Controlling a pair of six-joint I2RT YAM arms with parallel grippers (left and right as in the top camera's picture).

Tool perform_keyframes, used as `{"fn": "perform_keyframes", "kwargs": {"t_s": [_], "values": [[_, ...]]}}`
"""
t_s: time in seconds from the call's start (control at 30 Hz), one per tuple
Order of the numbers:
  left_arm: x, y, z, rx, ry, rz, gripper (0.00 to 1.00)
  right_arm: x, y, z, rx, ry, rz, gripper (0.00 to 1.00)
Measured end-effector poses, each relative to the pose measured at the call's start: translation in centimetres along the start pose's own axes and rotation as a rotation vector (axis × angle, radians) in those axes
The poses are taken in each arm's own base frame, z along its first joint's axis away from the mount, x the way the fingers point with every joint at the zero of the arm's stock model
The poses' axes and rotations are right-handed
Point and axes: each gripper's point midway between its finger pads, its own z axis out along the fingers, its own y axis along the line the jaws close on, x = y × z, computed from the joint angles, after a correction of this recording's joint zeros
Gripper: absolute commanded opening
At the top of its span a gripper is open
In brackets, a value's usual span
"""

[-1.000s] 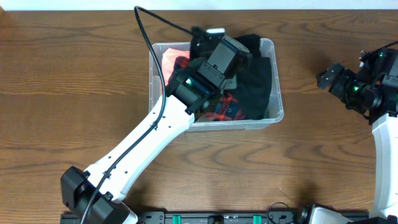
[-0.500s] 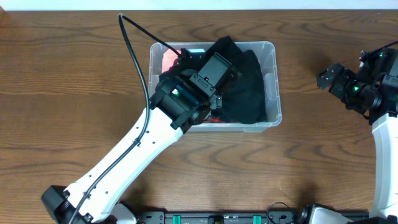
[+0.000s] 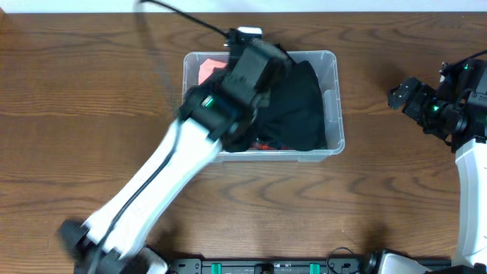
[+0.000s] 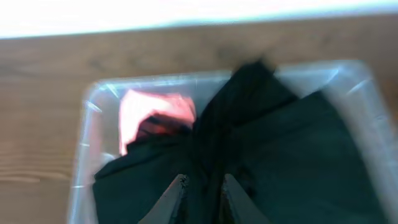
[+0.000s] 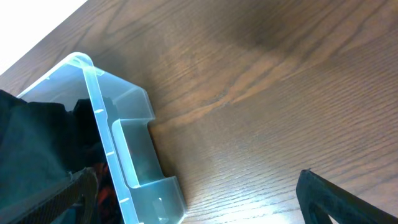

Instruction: Pack container

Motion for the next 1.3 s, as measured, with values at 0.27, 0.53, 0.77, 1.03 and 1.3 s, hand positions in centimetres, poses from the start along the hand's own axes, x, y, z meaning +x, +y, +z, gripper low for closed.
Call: {"fn": "perform_keyframes", "kwargs": {"t_s": [0.27,0.53,0.77,1.03,1.3], "values": [[9.1,-1.8,12.0,-0.042,0.335,0.076,0.19,0.0,0.0,0.0,0.000,0.000,0.000,0.99],[8.5,-1.3,11.3,-0.049,0.351,0.087,0.56,0.0,0.0,0.0,0.000,0.000,0.000,0.99],[3.2,0.7,3.8,-0.029,0.201,0.035,0.88,0.0,0.0,0.0,0.000,0.000,0.000,0.99],[-1.3,8.4,-14.7,-0.024,-0.102,-0.059,0.98,0.0,0.0,0.0,0.000,0.000,0.000,0.99],[5.7,16.0,-21.2,-0.194,-0.005,-0.036,0.99,0.0,0.0,0.0,0.000,0.000,0.000,0.99]]}}
